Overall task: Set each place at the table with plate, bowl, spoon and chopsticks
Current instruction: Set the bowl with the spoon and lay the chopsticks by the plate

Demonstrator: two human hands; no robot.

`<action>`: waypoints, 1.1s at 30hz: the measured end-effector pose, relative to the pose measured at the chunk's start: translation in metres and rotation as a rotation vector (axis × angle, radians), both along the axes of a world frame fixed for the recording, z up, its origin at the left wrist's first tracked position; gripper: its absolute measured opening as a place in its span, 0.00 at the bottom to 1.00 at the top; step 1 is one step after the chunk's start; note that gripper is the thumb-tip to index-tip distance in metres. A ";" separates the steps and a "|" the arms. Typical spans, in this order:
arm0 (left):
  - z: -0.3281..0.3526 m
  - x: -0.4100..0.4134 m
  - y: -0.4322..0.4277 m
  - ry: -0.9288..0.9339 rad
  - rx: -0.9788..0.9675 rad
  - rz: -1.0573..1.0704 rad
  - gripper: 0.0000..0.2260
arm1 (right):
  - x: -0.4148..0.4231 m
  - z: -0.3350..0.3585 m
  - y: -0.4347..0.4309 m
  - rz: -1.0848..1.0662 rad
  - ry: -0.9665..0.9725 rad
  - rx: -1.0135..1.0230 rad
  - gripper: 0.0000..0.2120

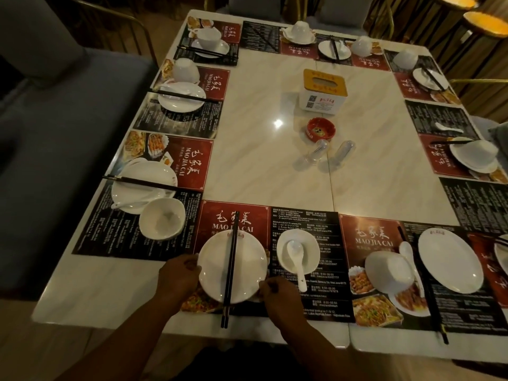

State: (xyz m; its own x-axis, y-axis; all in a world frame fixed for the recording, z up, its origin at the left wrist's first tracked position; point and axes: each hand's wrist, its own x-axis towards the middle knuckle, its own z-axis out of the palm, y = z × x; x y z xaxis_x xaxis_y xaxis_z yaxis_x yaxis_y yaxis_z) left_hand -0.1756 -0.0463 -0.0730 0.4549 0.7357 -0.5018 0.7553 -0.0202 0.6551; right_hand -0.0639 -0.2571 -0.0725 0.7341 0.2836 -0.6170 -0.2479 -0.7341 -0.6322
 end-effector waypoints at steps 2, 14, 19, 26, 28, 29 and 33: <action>0.000 -0.002 0.000 -0.017 -0.031 0.017 0.16 | 0.000 -0.001 0.001 -0.050 0.023 0.021 0.02; 0.000 -0.002 0.000 -0.022 -0.041 0.042 0.15 | -0.001 -0.006 -0.001 -0.136 -0.012 0.075 0.05; -0.001 0.000 -0.001 -0.010 -0.046 0.050 0.14 | -0.005 -0.001 -0.002 -0.002 -0.048 -0.017 0.05; 0.024 0.030 -0.010 -0.142 0.271 -0.114 0.10 | 0.032 0.064 -0.020 0.180 -0.287 -0.024 0.05; 0.031 0.050 -0.020 -0.197 0.170 -0.173 0.10 | 0.060 0.074 -0.036 0.029 -0.423 0.003 0.02; 0.034 0.060 -0.026 -0.223 0.066 -0.193 0.11 | 0.075 0.072 -0.045 -0.046 -0.459 0.012 0.03; 0.038 0.096 -0.058 -0.300 -0.331 -0.218 0.14 | 0.105 0.045 -0.064 -0.123 -0.292 -0.013 0.10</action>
